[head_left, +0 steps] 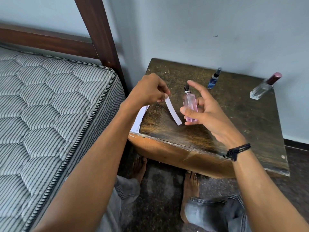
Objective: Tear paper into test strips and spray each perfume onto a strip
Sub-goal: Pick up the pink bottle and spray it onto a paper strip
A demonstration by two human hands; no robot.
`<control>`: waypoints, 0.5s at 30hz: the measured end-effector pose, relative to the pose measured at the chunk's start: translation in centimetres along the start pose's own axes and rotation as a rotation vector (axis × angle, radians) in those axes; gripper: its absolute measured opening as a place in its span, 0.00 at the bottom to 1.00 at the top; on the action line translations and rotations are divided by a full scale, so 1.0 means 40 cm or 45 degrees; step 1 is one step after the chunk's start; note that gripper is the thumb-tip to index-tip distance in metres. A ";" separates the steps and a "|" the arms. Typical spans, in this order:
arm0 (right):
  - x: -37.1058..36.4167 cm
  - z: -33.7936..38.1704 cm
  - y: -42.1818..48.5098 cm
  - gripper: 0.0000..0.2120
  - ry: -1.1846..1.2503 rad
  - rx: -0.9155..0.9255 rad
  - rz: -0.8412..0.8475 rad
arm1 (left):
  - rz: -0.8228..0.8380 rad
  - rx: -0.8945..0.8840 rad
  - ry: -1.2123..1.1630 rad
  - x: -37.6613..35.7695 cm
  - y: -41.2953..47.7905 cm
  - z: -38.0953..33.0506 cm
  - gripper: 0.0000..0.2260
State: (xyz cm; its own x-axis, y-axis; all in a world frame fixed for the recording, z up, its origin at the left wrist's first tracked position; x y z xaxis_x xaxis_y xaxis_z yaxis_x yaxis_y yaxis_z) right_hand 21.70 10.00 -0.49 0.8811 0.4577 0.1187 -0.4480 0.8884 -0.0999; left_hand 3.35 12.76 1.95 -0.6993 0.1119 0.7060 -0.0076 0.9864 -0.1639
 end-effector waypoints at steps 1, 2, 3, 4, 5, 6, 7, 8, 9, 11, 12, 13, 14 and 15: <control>-0.004 -0.002 0.000 0.38 0.007 -0.008 0.018 | 0.004 -0.008 0.009 0.001 0.001 -0.001 0.05; -0.008 -0.004 0.000 0.38 0.008 -0.013 0.029 | 0.008 -0.015 0.016 0.001 0.002 -0.002 0.05; -0.009 -0.005 -0.001 0.38 0.004 -0.014 0.035 | 0.009 -0.023 0.024 0.001 0.002 -0.003 0.05; -0.010 -0.006 -0.001 0.38 -0.004 -0.012 0.040 | 0.010 -0.034 0.033 0.000 0.003 -0.004 0.05; -0.010 -0.007 -0.001 0.37 -0.016 -0.008 0.047 | 0.009 -0.045 0.041 -0.001 0.003 -0.006 0.05; -0.012 -0.009 0.000 0.37 -0.034 -0.003 0.055 | 0.008 -0.056 0.044 -0.002 0.003 -0.008 0.04; -0.012 -0.012 0.001 0.36 -0.055 0.003 0.063 | 0.005 -0.065 0.045 -0.002 0.002 -0.010 0.04; -0.013 -0.014 0.002 0.35 -0.078 0.007 0.066 | 0.003 -0.072 0.046 -0.002 0.003 -0.011 0.03; -0.014 -0.017 0.003 0.33 -0.105 0.009 0.062 | 0.002 -0.077 0.045 -0.001 0.003 -0.013 0.03; -0.014 -0.016 0.003 0.29 -0.184 0.031 0.031 | 0.011 -0.084 0.020 -0.001 0.004 -0.015 0.03; -0.014 -0.013 0.004 0.27 -0.241 0.055 0.007 | 0.022 -0.085 -0.010 0.000 0.005 -0.016 0.03; -0.014 -0.010 0.004 0.25 -0.302 0.075 -0.018 | 0.034 -0.086 -0.045 -0.001 0.005 -0.016 0.03; -0.012 -0.009 0.004 0.23 -0.354 0.083 -0.040 | 0.045 -0.086 -0.081 -0.001 0.005 -0.016 0.04; -0.011 -0.008 0.005 0.22 -0.390 0.084 -0.055 | 0.053 -0.085 -0.114 -0.002 0.006 -0.015 0.04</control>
State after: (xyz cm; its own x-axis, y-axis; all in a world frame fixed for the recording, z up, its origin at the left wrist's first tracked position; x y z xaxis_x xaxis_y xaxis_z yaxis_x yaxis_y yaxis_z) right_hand 21.26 9.96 -0.90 0.8177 0.3994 0.4146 -0.4286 0.9032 -0.0248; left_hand 3.83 13.05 2.29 -0.7591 0.1450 0.6346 0.0684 0.9872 -0.1438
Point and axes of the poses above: each hand's wrist, its own y-axis towards the middle knuckle, its own x-axis out of the back of the hand, z = x × y, the point moved 9 cm from there along y, towards the middle knuckle, and after that the axes turned 3 degrees about x, right-handed, at the moved point
